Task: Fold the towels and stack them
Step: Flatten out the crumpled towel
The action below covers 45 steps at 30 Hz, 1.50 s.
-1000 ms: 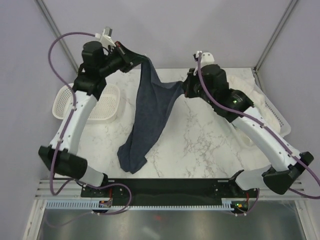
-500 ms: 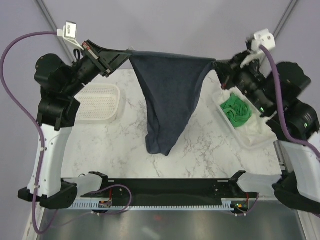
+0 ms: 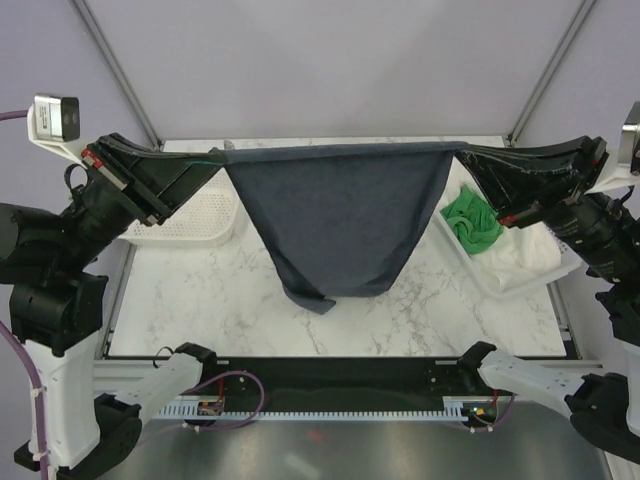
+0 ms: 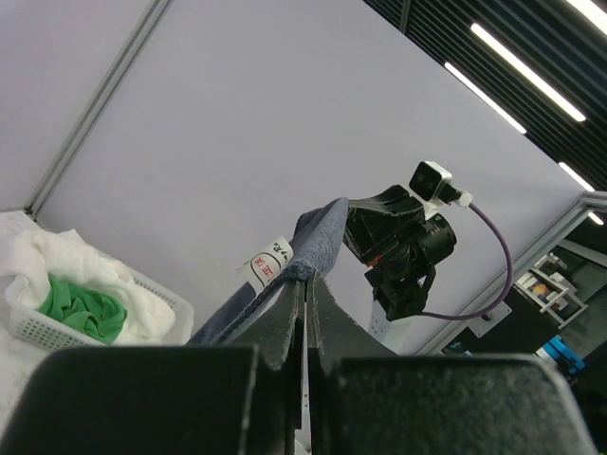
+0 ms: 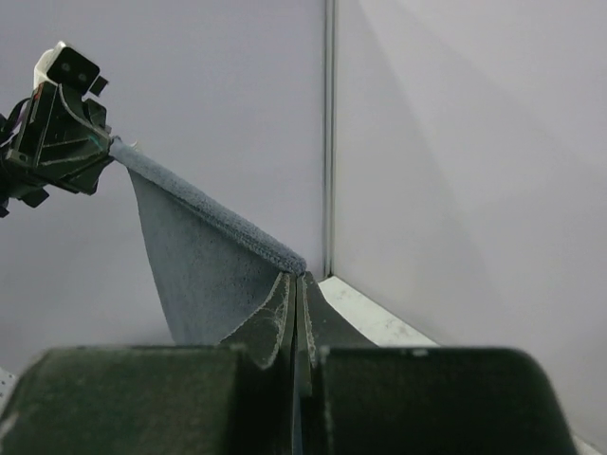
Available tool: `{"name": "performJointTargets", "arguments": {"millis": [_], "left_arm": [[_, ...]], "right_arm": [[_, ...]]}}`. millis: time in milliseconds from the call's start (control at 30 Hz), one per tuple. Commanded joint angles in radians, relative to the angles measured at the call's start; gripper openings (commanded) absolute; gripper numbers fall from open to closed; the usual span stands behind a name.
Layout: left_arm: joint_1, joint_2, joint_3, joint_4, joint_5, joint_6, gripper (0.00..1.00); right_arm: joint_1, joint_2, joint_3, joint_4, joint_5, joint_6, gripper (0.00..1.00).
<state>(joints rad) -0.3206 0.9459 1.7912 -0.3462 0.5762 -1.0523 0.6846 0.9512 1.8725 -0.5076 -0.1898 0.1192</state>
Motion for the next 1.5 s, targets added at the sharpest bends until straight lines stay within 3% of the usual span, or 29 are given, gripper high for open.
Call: {"name": "performJointTargets", "arguments": {"millis": [0, 133, 300, 467, 633, 800, 1100, 1333, 1467], "left_arm": [[0.014, 0.025, 0.054, 0.029, -0.026, -0.055, 0.02], [0.014, 0.086, 0.106, 0.018, -0.045, -0.025, 0.02], [0.014, 0.215, 0.097, -0.019, -0.091, 0.058, 0.02], [0.012, 0.338, 0.066, -0.046, -0.17, 0.162, 0.02], [0.037, 0.54, 0.077, -0.071, -0.283, 0.282, 0.02], [0.087, 0.753, 0.192, -0.048, -0.325, 0.356, 0.02], [0.16, 1.141, 0.499, 0.061, -0.231, 0.341, 0.02], [0.187, 1.275, 0.519, 0.272, -0.156, 0.322, 0.02], [0.195, 1.289, 0.496, 0.291, -0.118, 0.313, 0.02]], "right_arm": [[-0.008, 0.038, 0.117, 0.072, 0.033, -0.003, 0.0], [-0.008, 0.115, 0.204, 0.075, 0.111, -0.064, 0.0], [-0.008, 0.23, 0.197, 0.095, 0.309, -0.188, 0.0], [-0.017, 0.351, 0.05, 0.199, 0.466, -0.26, 0.0], [-0.167, 0.44, -0.122, 0.354, 0.35, -0.17, 0.0], [-0.266, 0.639, -0.118, 0.441, 0.279, -0.147, 0.0], [-0.378, 1.024, 0.149, 0.5, 0.158, -0.147, 0.0], [-0.41, 1.225, 0.347, 0.564, 0.121, -0.161, 0.0], [-0.418, 1.246, 0.343, 0.569, 0.081, -0.148, 0.0]]}}
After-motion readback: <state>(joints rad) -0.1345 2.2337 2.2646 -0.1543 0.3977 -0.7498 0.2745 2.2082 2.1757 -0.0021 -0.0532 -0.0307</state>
